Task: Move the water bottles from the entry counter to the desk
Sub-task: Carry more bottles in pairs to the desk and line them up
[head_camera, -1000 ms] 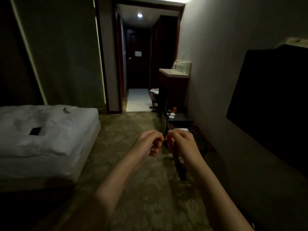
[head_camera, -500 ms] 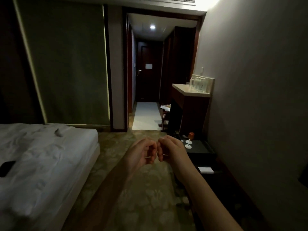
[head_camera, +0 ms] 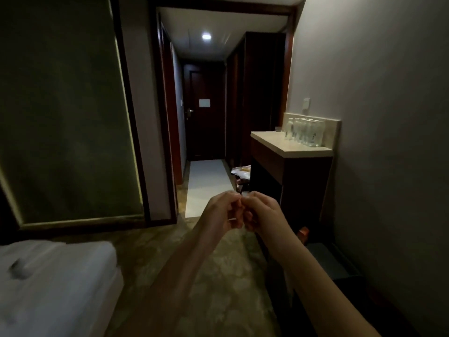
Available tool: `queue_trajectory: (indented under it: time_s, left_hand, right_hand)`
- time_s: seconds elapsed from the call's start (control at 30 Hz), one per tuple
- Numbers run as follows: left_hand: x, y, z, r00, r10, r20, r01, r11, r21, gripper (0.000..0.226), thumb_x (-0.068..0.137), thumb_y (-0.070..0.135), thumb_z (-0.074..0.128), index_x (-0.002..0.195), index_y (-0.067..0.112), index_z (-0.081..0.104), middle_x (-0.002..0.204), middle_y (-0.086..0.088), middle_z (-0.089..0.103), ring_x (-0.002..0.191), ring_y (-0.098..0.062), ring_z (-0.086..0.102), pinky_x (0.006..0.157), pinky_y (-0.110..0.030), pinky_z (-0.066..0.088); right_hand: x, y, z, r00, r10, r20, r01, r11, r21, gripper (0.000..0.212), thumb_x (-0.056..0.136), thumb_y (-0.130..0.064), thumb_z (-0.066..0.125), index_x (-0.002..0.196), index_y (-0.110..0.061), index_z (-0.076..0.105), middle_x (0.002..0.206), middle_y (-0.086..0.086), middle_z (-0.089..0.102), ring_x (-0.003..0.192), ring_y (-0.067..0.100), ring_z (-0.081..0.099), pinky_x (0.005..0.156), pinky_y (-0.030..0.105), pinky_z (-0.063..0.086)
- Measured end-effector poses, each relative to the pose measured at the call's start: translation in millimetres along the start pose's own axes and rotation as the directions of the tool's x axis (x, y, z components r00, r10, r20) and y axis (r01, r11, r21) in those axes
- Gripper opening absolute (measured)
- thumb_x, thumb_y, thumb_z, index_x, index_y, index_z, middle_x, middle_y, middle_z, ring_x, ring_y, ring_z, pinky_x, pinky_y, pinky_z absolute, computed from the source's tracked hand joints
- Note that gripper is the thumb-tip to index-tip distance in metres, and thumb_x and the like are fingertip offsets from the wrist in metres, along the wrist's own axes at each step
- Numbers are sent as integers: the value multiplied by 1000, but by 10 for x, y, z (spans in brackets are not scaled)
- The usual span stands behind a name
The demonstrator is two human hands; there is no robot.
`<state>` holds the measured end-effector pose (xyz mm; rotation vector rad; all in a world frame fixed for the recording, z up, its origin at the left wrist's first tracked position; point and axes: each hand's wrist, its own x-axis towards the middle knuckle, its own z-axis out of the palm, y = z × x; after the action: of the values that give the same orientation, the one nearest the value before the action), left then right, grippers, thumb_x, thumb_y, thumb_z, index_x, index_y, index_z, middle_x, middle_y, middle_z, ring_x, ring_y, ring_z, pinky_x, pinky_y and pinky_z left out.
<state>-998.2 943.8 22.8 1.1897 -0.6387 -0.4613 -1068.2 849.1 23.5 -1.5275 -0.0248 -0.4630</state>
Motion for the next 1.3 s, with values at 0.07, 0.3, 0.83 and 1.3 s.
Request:
queue_trajectory:
  time_s: [0.07, 0.3, 0.83, 1.3]
  left_hand:
    - [675, -97, -175, 1000, 27, 5, -27, 1000, -16, 38, 91, 9, 37, 57, 13, 54, 53, -8, 55, 52, -24, 51, 56, -33, 43]
    - [3015, -357, -815, 993, 113, 21, -113, 993, -27, 41, 93, 10, 36, 56, 12, 51, 46, -3, 51, 47, -19, 51, 53, -28, 49]
    - [7955, -919, -2040, 962, 139, 234, -127, 990, -66, 31, 93, 6, 32, 67, 2, 49, 59, -15, 47, 48, -24, 50, 51, -29, 46]
    - [11472, -1964, -1773, 910, 73, 407, -20, 991, -133, 30, 75, 27, 51, 46, 20, 59, 44, 3, 50, 52, -18, 50, 60, -36, 43]
  right_hand:
    - [661, 183, -143, 1000, -14, -23, 14, 1000, 3, 22, 90, -14, 51, 68, -11, 55, 50, -4, 47, 45, 11, 43, 44, 21, 36]
    - [3038, 778, -584, 997, -60, -41, 60, 998, 3, 16, 90, -11, 49, 77, -4, 53, 49, -3, 49, 48, 14, 43, 52, 26, 35]
    - [7703, 1987, -1626, 957, -135, -258, 104, 986, -131, 17, 93, -11, 46, 82, -2, 56, 69, 14, 47, 60, 16, 45, 53, 24, 37]
    - [10325, 2727, -3423, 882, -152, -447, 60, 975, -212, 26, 92, -8, 44, 67, -9, 52, 57, 4, 50, 50, 11, 45, 46, 23, 34]
